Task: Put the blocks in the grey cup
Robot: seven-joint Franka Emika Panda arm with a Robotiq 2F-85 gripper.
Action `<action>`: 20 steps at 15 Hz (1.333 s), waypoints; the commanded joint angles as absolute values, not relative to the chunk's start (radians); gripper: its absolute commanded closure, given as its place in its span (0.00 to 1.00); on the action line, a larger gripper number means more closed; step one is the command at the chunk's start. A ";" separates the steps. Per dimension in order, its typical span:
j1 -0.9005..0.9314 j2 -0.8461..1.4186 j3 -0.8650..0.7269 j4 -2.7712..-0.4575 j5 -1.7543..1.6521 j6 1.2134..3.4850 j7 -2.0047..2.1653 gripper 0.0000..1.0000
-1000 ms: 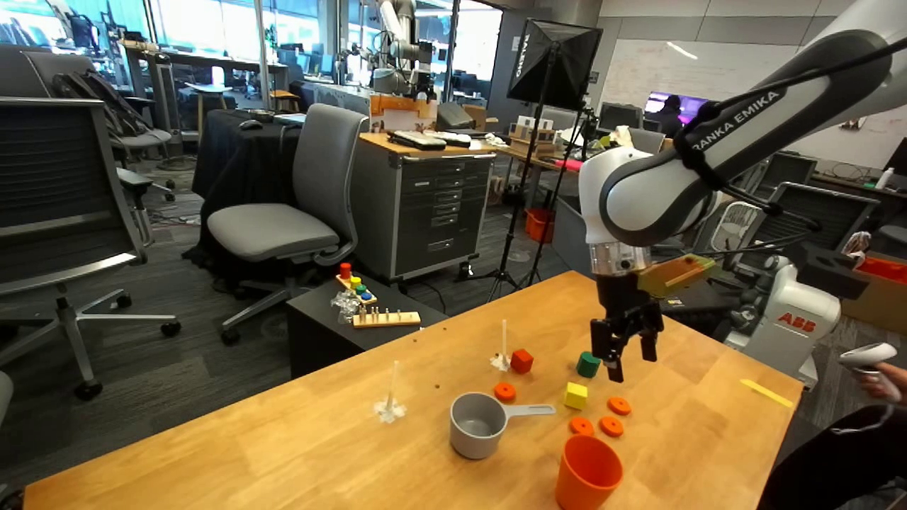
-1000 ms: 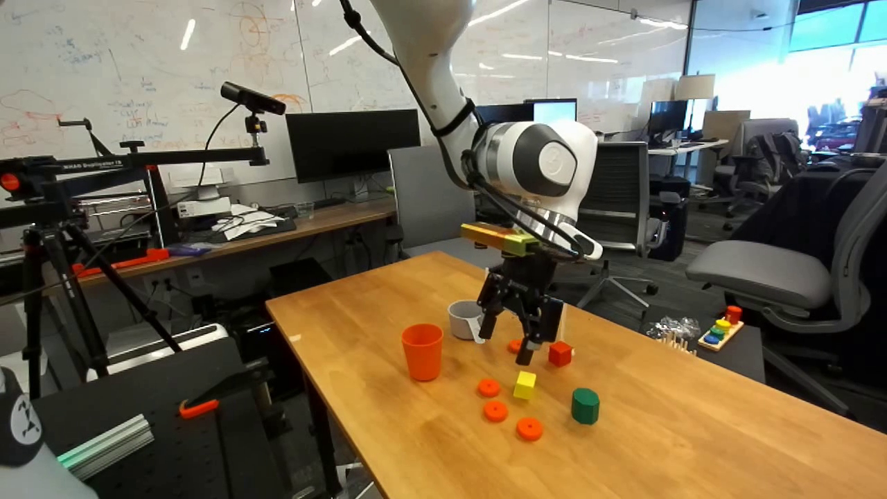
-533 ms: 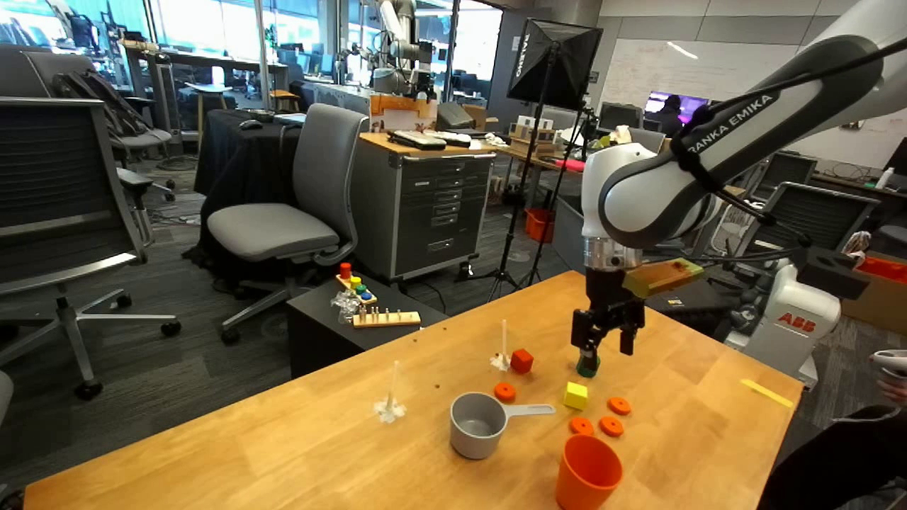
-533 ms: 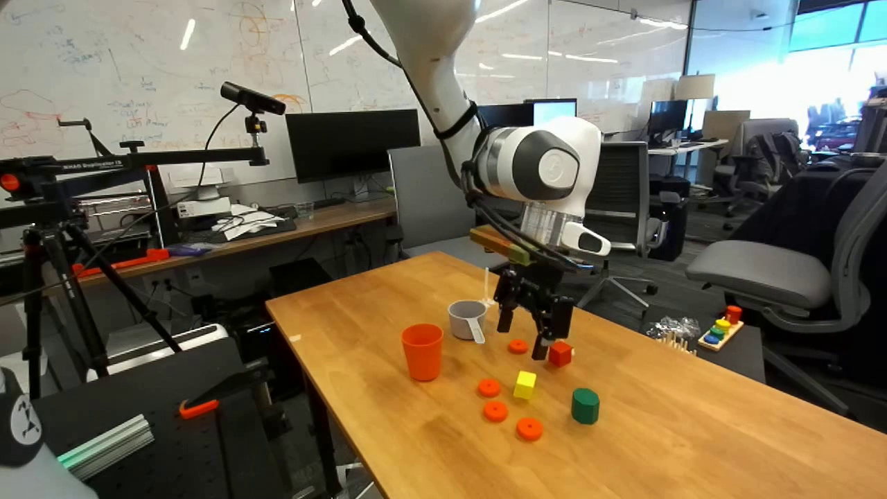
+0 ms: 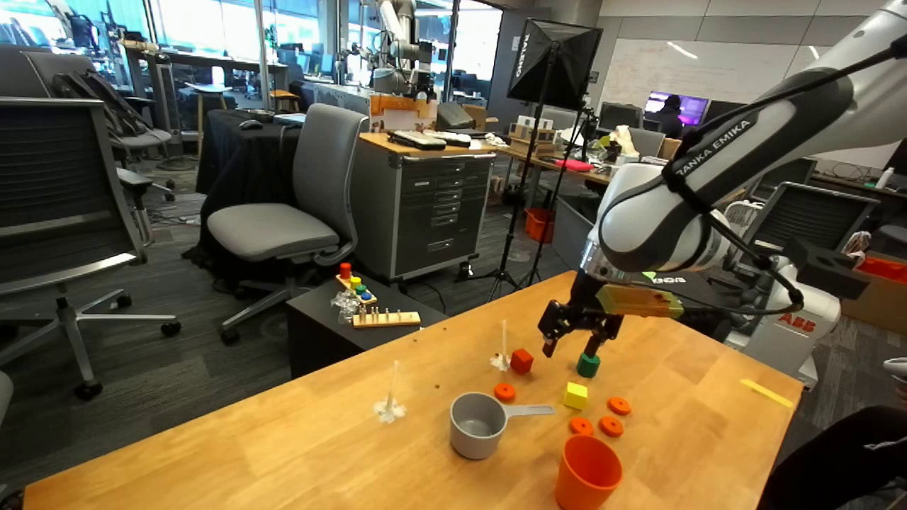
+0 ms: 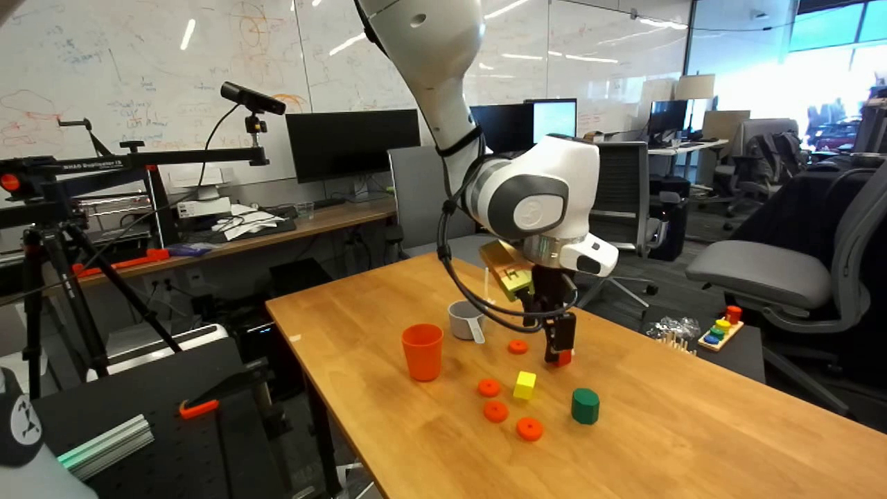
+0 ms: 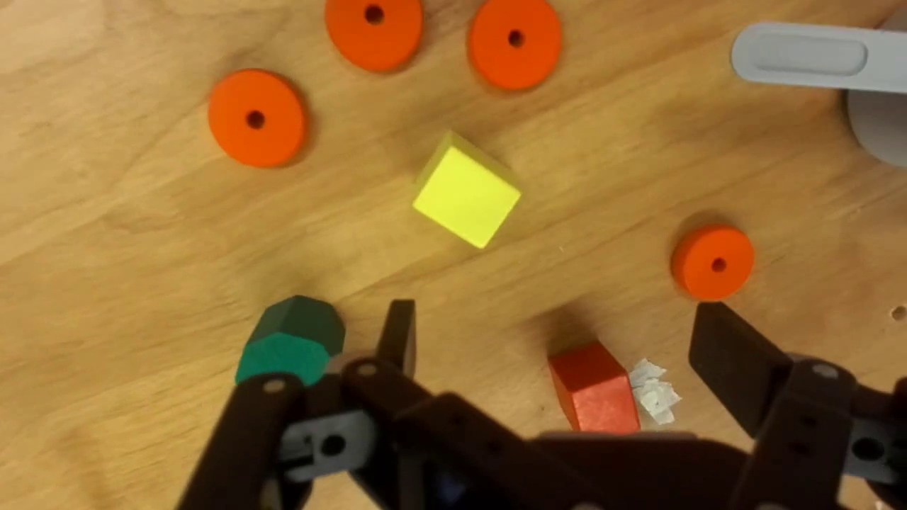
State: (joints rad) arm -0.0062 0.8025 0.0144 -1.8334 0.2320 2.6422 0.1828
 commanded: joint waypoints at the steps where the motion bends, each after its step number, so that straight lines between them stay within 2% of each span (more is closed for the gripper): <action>1: -0.023 0.796 0.040 -1.888 0.301 2.764 0.227 0.00; 6: -0.042 0.798 0.074 -1.912 0.367 2.786 0.265 0.00; 12: -0.157 0.787 0.219 -1.946 0.575 2.819 0.242 0.00; 20: -0.160 0.704 0.194 -2.079 0.654 2.805 0.258 0.00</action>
State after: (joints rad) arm -0.1544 0.7645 0.1983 -2.0069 0.6165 2.8158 0.2574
